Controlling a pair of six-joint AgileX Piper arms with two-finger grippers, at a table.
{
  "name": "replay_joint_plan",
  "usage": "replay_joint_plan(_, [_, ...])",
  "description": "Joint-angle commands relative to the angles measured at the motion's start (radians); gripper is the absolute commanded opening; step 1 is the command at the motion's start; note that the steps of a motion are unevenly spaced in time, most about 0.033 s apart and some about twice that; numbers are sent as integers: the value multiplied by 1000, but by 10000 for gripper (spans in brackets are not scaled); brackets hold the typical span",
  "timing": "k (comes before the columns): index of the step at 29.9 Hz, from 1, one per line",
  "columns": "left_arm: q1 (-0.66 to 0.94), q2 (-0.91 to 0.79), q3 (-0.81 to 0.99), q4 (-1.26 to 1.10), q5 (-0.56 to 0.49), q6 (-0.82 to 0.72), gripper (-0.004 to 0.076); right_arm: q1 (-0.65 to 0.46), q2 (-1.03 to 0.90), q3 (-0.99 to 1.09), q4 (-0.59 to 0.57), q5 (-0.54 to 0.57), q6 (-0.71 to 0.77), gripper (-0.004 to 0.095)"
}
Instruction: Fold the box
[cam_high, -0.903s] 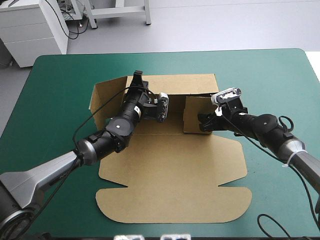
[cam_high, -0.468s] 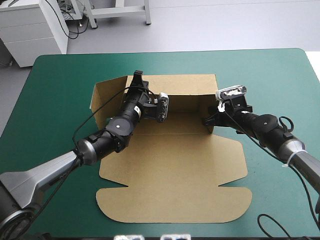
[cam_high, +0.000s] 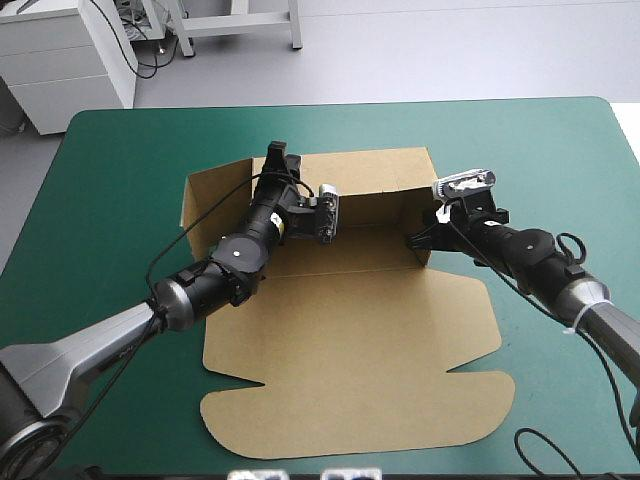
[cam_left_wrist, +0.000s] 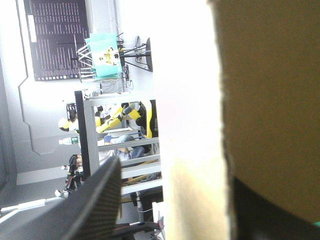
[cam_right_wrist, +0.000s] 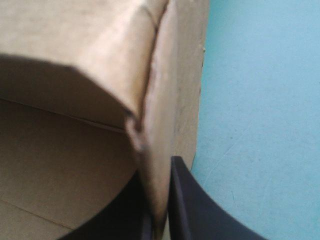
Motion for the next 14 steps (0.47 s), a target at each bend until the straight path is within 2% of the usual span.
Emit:
replay_joint_plan(1, [-3,-43,-34,32,25,-113,553,2,-37,-27,49,7,0,-19])
replay_joint_plan(2, [-3,-43,-34,32,22,-127,586,2,-34,-29,55,5,0,-19])
replay_joint_plan(9, [-14,-41,-34,32,25,-150,588,2,31,-138,55,-29,22,-19])
replay_joint_plan(14, [-104,-44,-34,32,115,-152,587,2,127,-243,44,-40,41,-18])
